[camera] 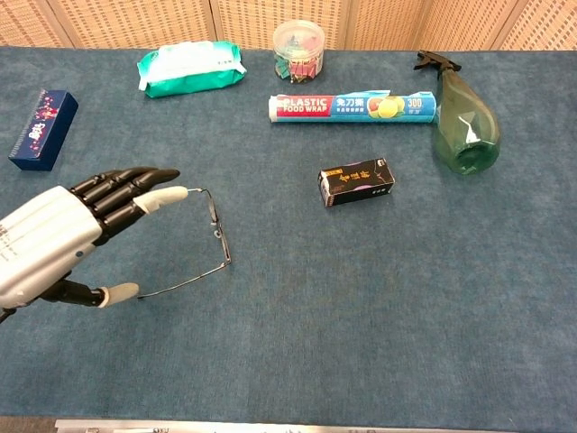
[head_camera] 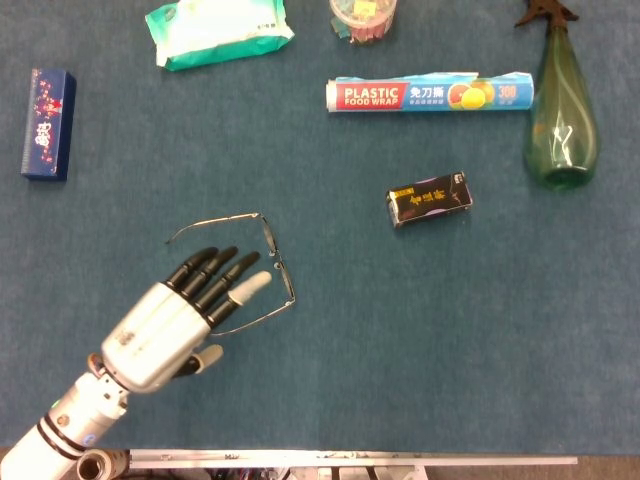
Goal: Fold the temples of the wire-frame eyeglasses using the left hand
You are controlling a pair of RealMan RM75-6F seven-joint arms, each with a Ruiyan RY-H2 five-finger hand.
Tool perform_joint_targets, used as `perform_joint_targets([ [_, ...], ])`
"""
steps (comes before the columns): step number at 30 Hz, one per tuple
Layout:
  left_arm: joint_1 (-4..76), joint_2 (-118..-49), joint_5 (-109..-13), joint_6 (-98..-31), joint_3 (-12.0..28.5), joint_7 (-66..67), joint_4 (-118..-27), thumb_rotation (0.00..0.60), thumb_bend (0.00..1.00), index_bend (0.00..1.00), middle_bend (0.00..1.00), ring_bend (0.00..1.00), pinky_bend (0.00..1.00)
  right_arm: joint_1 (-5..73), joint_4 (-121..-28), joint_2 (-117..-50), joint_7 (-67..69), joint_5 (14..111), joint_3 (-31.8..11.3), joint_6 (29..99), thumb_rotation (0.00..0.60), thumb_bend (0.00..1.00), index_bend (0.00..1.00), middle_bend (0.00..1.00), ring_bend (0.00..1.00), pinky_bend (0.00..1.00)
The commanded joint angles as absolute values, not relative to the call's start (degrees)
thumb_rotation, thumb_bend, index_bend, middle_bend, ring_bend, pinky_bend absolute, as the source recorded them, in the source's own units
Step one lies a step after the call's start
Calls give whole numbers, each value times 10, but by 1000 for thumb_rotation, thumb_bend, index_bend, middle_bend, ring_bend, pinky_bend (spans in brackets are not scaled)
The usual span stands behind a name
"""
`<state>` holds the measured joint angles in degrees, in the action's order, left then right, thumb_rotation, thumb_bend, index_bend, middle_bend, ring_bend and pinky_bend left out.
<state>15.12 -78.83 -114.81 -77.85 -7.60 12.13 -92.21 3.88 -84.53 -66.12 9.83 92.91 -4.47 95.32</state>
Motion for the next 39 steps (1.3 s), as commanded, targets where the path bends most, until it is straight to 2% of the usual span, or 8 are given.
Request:
perform_joint_targets([
  [1,163,-805,-1167,-777,-81,115,-901,600,169,4,0,0,104,38,-846,-660,100,927,-46,954,600,186,331,291,228,382],
  [10,198,-841,-1208,-772,-93,100,-846,600,168,4,0,0,78,36,-846,-658,104,922,-48,951,600,186,331,291,228,382],
  [26,226,-900,-1242,-846,-81,73,-761,600,168,5,0,0,65,20,-847,-645,140,890,-66,968,600,186,331,291,228,382],
  [39,238,-932,-1226,-836,-87,84,-730,600,169,6,0,0,56,16,-850,-640,148,882,-71,963,600,186,331,291,228,382],
])
